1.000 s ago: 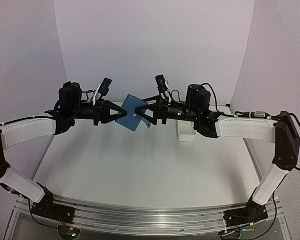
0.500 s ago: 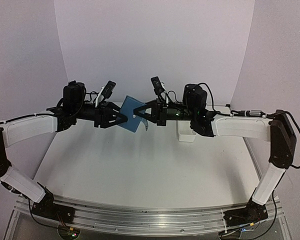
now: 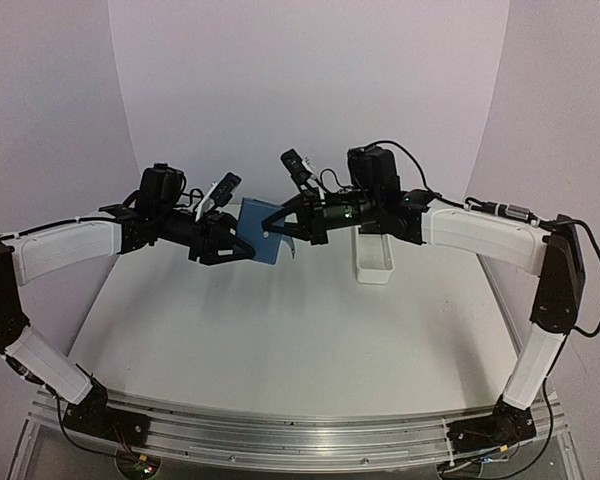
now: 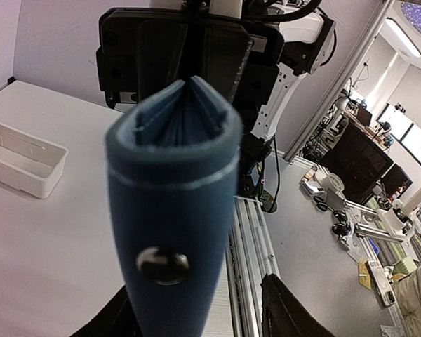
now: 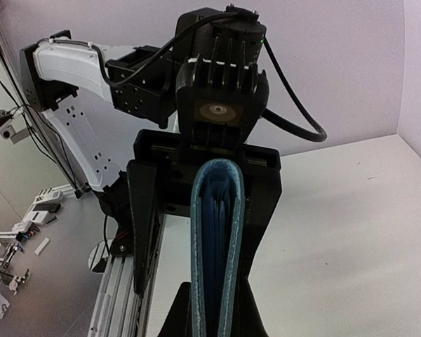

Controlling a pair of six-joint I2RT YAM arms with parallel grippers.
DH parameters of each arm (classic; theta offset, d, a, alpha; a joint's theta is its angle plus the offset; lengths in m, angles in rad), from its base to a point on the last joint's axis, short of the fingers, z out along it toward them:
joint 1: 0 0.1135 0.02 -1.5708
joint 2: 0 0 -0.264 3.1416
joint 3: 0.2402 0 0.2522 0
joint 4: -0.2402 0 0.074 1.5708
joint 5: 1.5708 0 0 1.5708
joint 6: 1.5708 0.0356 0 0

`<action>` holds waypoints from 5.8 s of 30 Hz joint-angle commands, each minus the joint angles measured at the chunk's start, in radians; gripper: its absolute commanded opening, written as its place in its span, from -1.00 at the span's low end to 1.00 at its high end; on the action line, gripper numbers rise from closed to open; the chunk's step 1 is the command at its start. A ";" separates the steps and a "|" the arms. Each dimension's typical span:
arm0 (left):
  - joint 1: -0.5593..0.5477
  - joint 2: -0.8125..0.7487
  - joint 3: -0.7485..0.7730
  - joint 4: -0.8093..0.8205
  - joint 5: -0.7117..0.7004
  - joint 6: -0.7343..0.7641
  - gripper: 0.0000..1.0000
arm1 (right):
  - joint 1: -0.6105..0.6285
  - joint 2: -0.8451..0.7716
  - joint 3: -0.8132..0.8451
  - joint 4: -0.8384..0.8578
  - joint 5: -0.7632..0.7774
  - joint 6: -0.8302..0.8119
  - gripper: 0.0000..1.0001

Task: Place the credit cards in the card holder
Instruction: Close the card holder at the center of the board.

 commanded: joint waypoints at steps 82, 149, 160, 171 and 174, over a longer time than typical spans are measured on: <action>-0.053 -0.021 0.001 -0.041 -0.062 0.334 -1.00 | 0.023 -0.039 -0.011 -0.195 -0.157 -0.213 0.18; -0.026 -0.024 0.018 -0.042 0.076 0.344 -1.00 | -0.007 -0.072 0.001 -0.353 -0.147 -0.408 0.40; -0.026 -0.025 0.024 -0.058 0.076 0.363 -1.00 | -0.017 -0.103 0.000 -0.360 -0.169 -0.404 0.44; -0.027 -0.022 0.026 -0.039 0.079 0.348 -1.00 | -0.005 0.004 0.077 -0.348 -0.202 -0.390 0.27; -0.028 -0.020 0.025 -0.034 0.080 0.344 -1.00 | 0.000 0.008 0.086 -0.343 -0.199 -0.387 0.22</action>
